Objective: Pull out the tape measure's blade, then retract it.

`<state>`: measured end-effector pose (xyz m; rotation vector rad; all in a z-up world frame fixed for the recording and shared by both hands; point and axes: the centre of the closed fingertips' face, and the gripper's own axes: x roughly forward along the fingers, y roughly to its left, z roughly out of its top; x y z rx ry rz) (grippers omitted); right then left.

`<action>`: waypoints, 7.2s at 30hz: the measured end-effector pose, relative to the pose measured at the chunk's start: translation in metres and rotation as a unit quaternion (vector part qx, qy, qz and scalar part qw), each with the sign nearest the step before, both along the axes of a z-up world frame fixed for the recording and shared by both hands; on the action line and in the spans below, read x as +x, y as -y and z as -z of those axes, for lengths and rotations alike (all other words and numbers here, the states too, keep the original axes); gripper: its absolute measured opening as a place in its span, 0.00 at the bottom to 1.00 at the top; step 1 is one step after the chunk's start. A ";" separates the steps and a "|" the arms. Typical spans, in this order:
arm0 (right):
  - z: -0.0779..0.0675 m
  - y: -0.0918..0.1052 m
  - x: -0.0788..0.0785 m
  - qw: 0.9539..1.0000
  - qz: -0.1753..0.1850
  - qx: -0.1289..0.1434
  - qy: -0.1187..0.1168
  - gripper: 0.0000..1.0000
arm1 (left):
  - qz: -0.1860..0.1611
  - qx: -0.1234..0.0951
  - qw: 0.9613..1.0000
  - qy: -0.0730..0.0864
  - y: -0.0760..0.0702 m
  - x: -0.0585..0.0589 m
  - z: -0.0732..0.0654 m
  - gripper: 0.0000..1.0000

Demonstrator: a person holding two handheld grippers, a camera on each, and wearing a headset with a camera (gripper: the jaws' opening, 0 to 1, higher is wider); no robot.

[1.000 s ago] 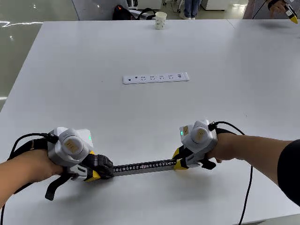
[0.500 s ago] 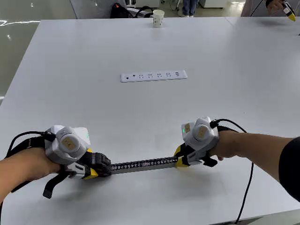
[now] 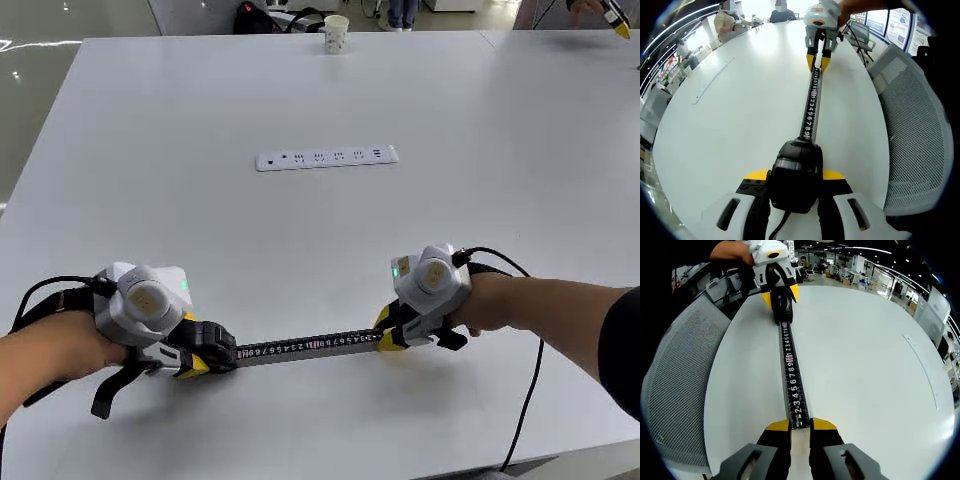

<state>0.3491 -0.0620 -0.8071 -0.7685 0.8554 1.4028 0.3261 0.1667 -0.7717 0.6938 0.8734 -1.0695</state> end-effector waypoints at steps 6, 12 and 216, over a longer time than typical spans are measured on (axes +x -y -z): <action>-0.001 0.005 -0.001 1.000 0.001 -0.005 0.004 0.09 | 0.001 -0.001 1.000 0.000 0.000 -0.001 0.000 0.31; -0.001 0.012 0.000 1.000 0.006 -0.010 0.003 0.09 | 0.001 -0.001 1.000 0.001 0.001 -0.001 -0.001 0.31; -0.076 0.095 0.003 0.983 0.171 0.039 0.056 0.99 | -0.331 -0.179 0.924 0.062 -0.002 -0.019 -0.035 0.99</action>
